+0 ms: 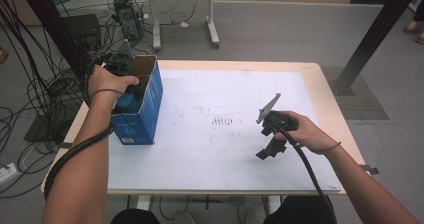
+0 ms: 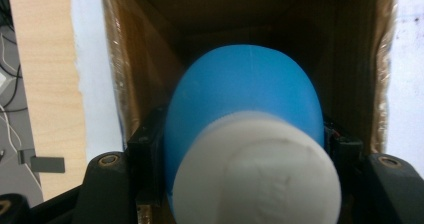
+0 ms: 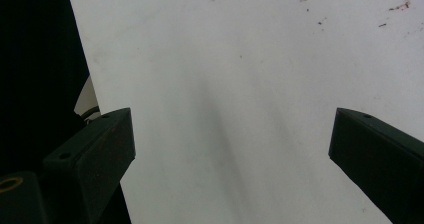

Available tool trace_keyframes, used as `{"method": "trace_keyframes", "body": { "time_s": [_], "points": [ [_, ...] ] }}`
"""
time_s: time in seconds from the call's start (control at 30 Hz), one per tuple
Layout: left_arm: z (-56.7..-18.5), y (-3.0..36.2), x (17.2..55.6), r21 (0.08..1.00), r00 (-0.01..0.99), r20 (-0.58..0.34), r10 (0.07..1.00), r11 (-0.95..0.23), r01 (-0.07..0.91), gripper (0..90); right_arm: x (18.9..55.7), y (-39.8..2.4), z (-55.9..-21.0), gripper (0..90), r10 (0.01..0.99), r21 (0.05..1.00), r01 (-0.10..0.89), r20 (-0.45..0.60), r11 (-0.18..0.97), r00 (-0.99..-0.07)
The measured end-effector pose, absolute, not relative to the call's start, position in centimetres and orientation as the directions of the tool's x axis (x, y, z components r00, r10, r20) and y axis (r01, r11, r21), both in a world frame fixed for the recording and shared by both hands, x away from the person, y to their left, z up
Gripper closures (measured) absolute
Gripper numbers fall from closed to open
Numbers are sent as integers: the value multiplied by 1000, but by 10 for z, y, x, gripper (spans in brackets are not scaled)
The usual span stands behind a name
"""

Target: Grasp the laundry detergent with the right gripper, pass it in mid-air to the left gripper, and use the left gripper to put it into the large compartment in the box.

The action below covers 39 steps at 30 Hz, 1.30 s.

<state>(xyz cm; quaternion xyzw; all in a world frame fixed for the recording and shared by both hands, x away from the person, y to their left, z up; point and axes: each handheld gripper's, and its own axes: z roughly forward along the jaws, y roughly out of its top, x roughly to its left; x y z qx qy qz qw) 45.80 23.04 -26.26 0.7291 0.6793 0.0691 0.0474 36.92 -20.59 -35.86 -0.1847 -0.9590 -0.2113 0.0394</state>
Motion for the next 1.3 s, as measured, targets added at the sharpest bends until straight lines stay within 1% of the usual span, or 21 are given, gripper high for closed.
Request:
{"method": "trace_keyframes", "body": {
  "time_s": [0.23, 1.3],
  "points": [
    [-268, 228, 459, 160, 67, 31, 997, -71, 985, 375, 369, -206, -358, 40, 337, 391, 370, 152, 843, -929],
    [-270, 226, 460, 161, 59, 41, 997, -65, 985, 374, 370, -208, -361, 39, 341, 393, 376, 157, 839, -927]
  ]
}}
